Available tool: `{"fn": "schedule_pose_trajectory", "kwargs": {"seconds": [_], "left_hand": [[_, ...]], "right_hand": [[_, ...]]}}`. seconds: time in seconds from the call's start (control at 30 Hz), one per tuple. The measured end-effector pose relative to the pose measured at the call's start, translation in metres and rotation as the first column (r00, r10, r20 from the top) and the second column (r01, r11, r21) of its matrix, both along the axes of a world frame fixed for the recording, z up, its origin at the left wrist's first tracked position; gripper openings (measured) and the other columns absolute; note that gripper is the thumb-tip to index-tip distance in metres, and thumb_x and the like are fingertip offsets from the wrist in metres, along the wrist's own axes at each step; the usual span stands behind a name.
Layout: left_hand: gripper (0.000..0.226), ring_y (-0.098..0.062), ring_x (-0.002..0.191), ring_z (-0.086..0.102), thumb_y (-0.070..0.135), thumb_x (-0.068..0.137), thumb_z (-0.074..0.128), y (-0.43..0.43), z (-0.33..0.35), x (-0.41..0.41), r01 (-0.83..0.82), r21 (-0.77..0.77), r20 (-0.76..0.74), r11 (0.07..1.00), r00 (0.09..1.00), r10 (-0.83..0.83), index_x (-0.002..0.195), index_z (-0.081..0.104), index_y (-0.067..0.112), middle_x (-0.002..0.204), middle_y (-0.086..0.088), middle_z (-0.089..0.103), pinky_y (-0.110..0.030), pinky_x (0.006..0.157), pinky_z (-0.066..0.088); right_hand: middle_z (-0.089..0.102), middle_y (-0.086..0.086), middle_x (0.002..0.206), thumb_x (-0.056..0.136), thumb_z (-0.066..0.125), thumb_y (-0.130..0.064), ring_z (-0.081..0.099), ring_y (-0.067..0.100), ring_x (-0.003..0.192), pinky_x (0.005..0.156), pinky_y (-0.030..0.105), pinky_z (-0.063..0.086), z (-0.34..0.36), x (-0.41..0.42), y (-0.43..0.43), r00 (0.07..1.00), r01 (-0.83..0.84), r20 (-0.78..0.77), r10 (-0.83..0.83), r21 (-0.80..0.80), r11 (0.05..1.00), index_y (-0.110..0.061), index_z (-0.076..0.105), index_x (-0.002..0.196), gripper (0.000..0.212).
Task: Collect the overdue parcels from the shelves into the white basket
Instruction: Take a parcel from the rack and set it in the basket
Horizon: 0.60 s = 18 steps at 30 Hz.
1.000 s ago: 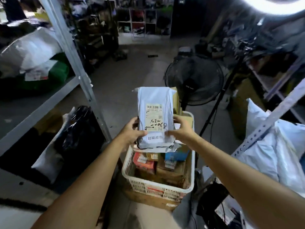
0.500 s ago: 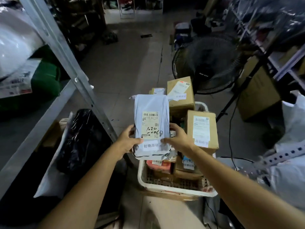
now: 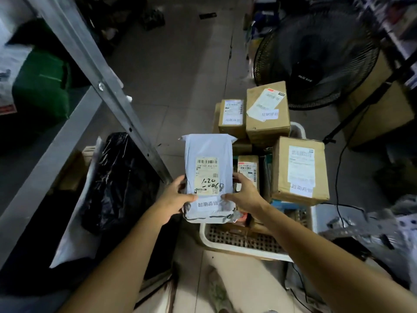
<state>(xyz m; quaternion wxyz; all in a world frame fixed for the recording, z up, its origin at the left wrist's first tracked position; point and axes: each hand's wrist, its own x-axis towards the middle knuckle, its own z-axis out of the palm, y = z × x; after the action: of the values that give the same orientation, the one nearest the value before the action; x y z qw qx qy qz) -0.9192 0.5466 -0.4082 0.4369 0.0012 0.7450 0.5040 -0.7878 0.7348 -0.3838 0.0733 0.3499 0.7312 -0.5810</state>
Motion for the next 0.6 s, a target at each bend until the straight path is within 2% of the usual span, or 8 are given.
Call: {"fn": "schedule_pose_trajectory", "kwargs": {"seconds": [0.07, 0.13, 0.27, 0.33, 0.43, 0.5, 0.57, 0.6], "left_hand": [[0.080, -0.026, 0.102, 0.068, -0.003, 0.082, 0.074, 0.004, -0.009, 0.001, 0.005, -0.004, 0.024, 1.000, 1.000, -0.005, 0.147, 0.041, 0.029, 0.137, 0.002, 0.059, -0.028, 0.060, 0.051], [0.084, -0.018, 0.086, 0.069, -0.003, 0.082, 0.074, 0.005, -0.020, 0.001, 0.007, -0.004, 0.035, 1.000, 0.999, -0.007, 0.150, 0.037, 0.029, 0.138, 0.001, 0.059, -0.029, 0.060, 0.052], [0.083, -0.024, 0.105, 0.066, -0.008, 0.084, 0.070, 0.012, -0.038, 0.003, -0.008, -0.017, 0.049, 1.000, 0.999, 0.009, 0.151, 0.035, 0.027, 0.138, 0.009, 0.054, -0.030, 0.060, 0.052], [0.083, -0.018, 0.095, 0.065, -0.009, 0.084, 0.069, 0.019, -0.048, 0.003, 0.014, -0.014, 0.058, 1.000, 0.998, -0.013, 0.150, 0.034, 0.028, 0.138, 0.009, 0.054, -0.040, 0.068, 0.058], [0.082, -0.020, 0.088, 0.061, -0.010, 0.084, 0.069, 0.030, -0.064, 0.002, 0.049, -0.007, 0.060, 0.999, 0.997, -0.048, 0.148, 0.037, 0.029, 0.140, 0.007, 0.054, -0.058, 0.089, 0.053], [0.081, -0.018, 0.101, 0.062, -0.011, 0.083, 0.069, 0.034, -0.071, 0.001, 0.052, -0.008, 0.029, 0.999, 0.998, -0.052, 0.147, 0.039, 0.028, 0.144, 0.005, 0.052, -0.056, 0.096, 0.052], [0.083, -0.018, 0.119, 0.057, -0.012, 0.081, 0.070, 0.039, -0.076, -0.003, 0.068, -0.010, 0.003, 0.998, 0.998, -0.067, 0.147, 0.039, 0.027, 0.146, 0.004, 0.050, -0.051, 0.102, 0.049], [0.084, -0.017, 0.122, 0.055, -0.012, 0.080, 0.071, 0.040, -0.079, -0.004, 0.076, -0.013, 0.001, 0.997, 0.997, -0.076, 0.148, 0.039, 0.028, 0.145, 0.005, 0.050, -0.049, 0.102, 0.049]], "right_hand": [[0.061, -0.002, 0.124, 0.080, 0.076, 0.003, 0.055, 0.006, 0.097, 0.065, 0.004, 0.046, -0.008, 0.000, 0.004, 1.000, -0.010, 0.019, 0.010, -0.005, 1.000, -0.015, 0.045, 0.138, 0.068], [0.059, -0.006, 0.119, 0.081, 0.075, 0.003, 0.054, 0.005, 0.098, 0.073, 0.009, 0.047, -0.015, -0.002, 0.006, 0.999, -0.023, 0.033, 0.024, -0.010, 1.000, -0.015, 0.045, 0.138, 0.068], [0.059, -0.008, 0.116, 0.079, 0.076, 0.004, 0.057, 0.009, 0.102, 0.087, 0.020, 0.049, -0.033, -0.004, 0.008, 0.997, 0.002, 0.078, 0.000, -0.024, 1.000, -0.015, 0.043, 0.140, 0.072], [0.061, -0.003, 0.123, 0.077, 0.078, 0.003, 0.062, 0.015, 0.108, 0.095, 0.030, 0.053, -0.042, -0.001, 0.010, 0.995, 0.038, 0.096, -0.037, -0.010, 0.999, -0.016, 0.043, 0.140, 0.075], [0.061, -0.005, 0.121, 0.076, 0.079, 0.001, 0.066, 0.018, 0.107, 0.089, 0.040, 0.057, -0.051, 0.004, 0.014, 0.990, 0.091, 0.108, -0.091, 0.006, 0.996, -0.020, 0.043, 0.139, 0.076], [0.060, -0.008, 0.115, 0.078, 0.077, 0.003, 0.066, 0.020, 0.106, 0.082, 0.044, 0.060, -0.053, 0.006, 0.015, 0.988, 0.107, 0.110, -0.106, -0.005, 0.994, -0.022, 0.042, 0.139, 0.075], [0.061, -0.006, 0.113, 0.079, 0.075, 0.006, 0.066, 0.021, 0.107, 0.084, 0.046, 0.059, -0.057, 0.004, 0.015, 0.986, 0.129, 0.106, -0.127, -0.007, 0.992, -0.021, 0.041, 0.140, 0.074], [0.062, -0.005, 0.113, 0.079, 0.074, 0.006, 0.066, 0.021, 0.108, 0.085, 0.047, 0.058, -0.060, 0.003, 0.015, 0.985, 0.137, 0.106, -0.135, -0.010, 0.990, -0.020, 0.040, 0.141, 0.075]]}}
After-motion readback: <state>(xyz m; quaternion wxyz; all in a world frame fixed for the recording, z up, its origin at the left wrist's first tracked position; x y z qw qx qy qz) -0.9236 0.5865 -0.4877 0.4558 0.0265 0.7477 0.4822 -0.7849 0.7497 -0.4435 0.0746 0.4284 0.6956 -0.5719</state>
